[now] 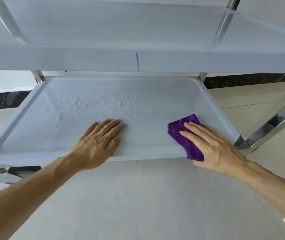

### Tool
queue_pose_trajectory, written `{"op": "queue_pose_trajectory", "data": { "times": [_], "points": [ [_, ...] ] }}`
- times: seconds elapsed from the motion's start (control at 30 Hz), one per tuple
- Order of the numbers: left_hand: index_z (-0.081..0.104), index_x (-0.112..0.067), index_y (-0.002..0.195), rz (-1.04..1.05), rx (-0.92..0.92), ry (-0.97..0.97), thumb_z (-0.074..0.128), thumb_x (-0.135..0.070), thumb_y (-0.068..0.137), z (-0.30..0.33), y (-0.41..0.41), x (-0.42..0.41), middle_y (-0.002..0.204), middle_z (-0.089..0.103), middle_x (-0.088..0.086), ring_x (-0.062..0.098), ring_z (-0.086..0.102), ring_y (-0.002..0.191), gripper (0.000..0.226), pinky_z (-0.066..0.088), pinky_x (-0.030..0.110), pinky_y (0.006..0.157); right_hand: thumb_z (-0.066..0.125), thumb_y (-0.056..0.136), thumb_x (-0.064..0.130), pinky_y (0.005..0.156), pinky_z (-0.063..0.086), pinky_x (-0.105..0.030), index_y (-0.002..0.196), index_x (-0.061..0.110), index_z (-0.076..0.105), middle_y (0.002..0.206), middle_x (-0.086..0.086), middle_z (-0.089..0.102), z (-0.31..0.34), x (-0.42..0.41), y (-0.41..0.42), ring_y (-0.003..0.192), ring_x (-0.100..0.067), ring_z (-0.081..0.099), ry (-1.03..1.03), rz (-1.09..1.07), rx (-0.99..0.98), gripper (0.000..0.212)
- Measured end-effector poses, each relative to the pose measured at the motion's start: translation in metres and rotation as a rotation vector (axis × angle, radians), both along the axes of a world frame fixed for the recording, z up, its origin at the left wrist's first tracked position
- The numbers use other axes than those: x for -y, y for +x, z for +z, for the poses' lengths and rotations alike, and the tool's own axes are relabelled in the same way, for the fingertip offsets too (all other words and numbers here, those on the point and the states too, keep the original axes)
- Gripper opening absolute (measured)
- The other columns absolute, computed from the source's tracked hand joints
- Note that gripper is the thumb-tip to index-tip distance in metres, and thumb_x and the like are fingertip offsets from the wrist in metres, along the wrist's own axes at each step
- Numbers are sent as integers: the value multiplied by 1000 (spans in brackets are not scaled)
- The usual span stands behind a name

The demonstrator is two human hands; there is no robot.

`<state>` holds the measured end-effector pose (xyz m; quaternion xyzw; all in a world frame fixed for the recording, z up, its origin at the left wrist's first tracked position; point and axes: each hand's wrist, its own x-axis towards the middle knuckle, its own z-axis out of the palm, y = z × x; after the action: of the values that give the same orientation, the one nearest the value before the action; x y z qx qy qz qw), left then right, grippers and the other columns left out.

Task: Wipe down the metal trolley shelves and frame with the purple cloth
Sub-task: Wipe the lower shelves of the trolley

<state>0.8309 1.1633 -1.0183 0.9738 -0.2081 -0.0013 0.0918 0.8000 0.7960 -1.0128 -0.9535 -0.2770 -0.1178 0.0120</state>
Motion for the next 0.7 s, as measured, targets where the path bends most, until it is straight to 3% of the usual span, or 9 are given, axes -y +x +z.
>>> {"op": "queue_pose_trajectory", "data": {
  "times": [0.23, 0.47, 0.7],
  "points": [
    [6, -43, 154, 26, 33, 18, -6, -57, 92, -2, -7, -15, 160, 2, -24, 1, -3, 149, 65, -1, 32, 123, 86, 58, 33, 114, 34, -50, 142, 7, 49, 151, -18, 42, -1, -57, -1, 140, -33, 41, -6, -10, 30, 95],
    [12, -47, 152, 67, 36, 28, -1, -60, 93, 2, -13, -57, 158, 9, -27, -3, 4, 147, 61, 2, 28, 122, 75, 72, 28, 122, 14, -48, 153, 13, 28, 161, -18, 21, -5, -140, 7, 150, -32, 16, -17, 91, -43, 94],
    [17, -50, 150, 71, -11, 38, 0, -63, 94, 6, -18, -95, 158, 13, -29, -3, 7, 147, 59, 4, 29, 122, 80, 72, 36, 123, 15, -43, 156, 23, 21, 164, -7, 14, -3, -88, 10, 151, -21, 12, -66, 150, -72, 103]
  ]
}}
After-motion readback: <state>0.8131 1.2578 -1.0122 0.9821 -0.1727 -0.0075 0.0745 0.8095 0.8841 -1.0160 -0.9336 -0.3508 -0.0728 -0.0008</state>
